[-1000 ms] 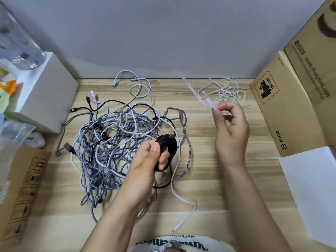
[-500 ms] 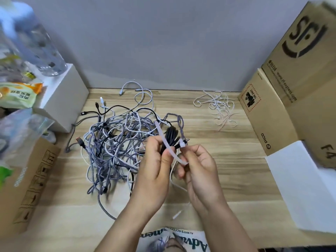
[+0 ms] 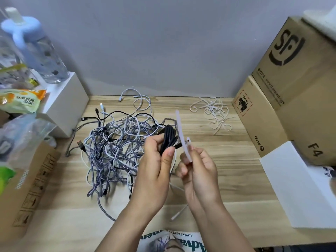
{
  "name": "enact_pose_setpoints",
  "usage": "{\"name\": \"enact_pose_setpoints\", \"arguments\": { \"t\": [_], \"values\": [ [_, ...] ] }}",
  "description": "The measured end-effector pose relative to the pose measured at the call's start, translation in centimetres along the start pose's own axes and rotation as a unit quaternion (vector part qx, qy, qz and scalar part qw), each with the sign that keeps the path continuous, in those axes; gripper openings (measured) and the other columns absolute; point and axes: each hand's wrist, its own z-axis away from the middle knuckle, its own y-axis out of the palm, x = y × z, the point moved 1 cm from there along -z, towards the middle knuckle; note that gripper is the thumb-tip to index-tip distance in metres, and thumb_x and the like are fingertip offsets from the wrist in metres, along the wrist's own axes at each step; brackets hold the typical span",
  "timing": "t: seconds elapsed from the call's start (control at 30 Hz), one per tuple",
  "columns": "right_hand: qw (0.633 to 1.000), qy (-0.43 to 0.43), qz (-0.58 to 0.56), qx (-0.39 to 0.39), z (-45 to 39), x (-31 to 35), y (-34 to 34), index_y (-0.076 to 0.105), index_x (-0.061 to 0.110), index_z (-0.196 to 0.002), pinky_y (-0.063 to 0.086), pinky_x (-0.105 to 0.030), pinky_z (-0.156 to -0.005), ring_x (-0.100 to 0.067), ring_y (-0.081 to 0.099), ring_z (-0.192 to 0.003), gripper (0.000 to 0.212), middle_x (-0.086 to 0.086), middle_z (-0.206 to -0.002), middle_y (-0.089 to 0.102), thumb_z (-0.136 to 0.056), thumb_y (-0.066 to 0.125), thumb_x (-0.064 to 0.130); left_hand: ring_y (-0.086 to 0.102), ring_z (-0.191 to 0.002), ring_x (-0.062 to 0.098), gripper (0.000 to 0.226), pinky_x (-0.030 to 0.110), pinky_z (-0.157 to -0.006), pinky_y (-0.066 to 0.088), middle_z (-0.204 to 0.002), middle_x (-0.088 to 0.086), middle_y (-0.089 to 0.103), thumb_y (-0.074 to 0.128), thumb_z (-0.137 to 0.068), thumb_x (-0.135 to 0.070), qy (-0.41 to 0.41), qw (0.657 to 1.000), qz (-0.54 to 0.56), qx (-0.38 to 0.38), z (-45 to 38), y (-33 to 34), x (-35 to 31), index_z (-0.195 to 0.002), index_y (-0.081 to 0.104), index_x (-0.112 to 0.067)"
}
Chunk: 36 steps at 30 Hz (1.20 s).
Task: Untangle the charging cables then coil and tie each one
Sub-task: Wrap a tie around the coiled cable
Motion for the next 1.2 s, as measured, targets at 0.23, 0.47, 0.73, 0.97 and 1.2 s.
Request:
{"name": "enact_pose_setpoints", "arguments": {
  "t": [0.23, 0.47, 0.73, 0.97, 1.2],
  "values": [
    [0.995, 0.053, 0.086, -0.012, 0.2, -1.4, 0.0, 0.043, 0.013, -0.072, 0.022, -0.014, -0.031, -0.006, 0.03, -0.028, 0.024, 0.003, -0.041, 0.041, -0.092, 0.046, 0.001, 0.056, -0.074, -0.001, 0.018, 0.019, -0.077, 0.044, -0.087, -0.032, 0.056, 0.042, -0.089, -0.034, 0.002, 0.999, -0.017, 0.034, 0.3, -0.3, -0.2, -0.103, 0.033, -0.04],
    [0.992, 0.032, 0.113, -0.05, -0.1, -1.7, -0.2, 0.043, 0.012, -0.068, 0.023, -0.015, -0.031, -0.006, 0.031, -0.028, 0.027, 0.001, -0.04, 0.043, -0.09, 0.044, -0.005, 0.04, -0.105, -0.002, 0.013, 0.009, -0.089, 0.018, -0.092, -0.024, 0.051, 0.035, -0.086, -0.049, 0.03, 0.991, -0.129, 0.03, 0.8, -0.3, 1.3, -0.098, 0.033, -0.044],
    [0.992, 0.089, 0.082, 0.037, 0.8, -1.5, 0.2, 0.043, 0.009, -0.073, 0.024, -0.014, -0.029, -0.005, 0.029, -0.026, 0.022, 0.002, -0.041, 0.04, -0.091, 0.047, -0.002, 0.047, -0.095, 0.004, 0.014, 0.043, -0.089, 0.038, -0.087, -0.024, 0.052, 0.041, -0.087, -0.042, 0.001, 0.994, -0.103, 0.018, 0.1, -1.1, 1.6, -0.098, 0.034, -0.048],
    [0.991, 0.084, 0.077, 0.071, 0.8, -1.0, 0.5, 0.044, 0.01, -0.069, 0.028, -0.015, -0.033, -0.006, 0.031, -0.032, 0.023, 0.001, -0.046, 0.041, -0.09, 0.053, 0.004, 0.058, -0.078, 0.016, 0.032, 0.04, -0.073, 0.045, -0.087, -0.003, 0.061, 0.054, -0.078, -0.049, -0.095, 0.98, 0.148, 0.091, -0.6, -2.0, 2.9, -0.105, 0.044, -0.033],
    [0.981, 0.02, 0.157, 0.109, 0.8, -1.1, 0.2, 0.05, 0.006, -0.078, 0.039, -0.017, -0.041, -0.009, 0.044, -0.038, 0.013, 0.0, -0.049, 0.051, -0.089, 0.054, 0.0, 0.047, -0.041, 0.013, 0.015, 0.025, -0.045, 0.041, -0.057, -0.003, 0.052, 0.056, -0.091, -0.018, -0.107, 0.974, 0.188, 0.059, -0.6, -1.6, 2.3, -0.092, 0.04, -0.018]
  ]
}}
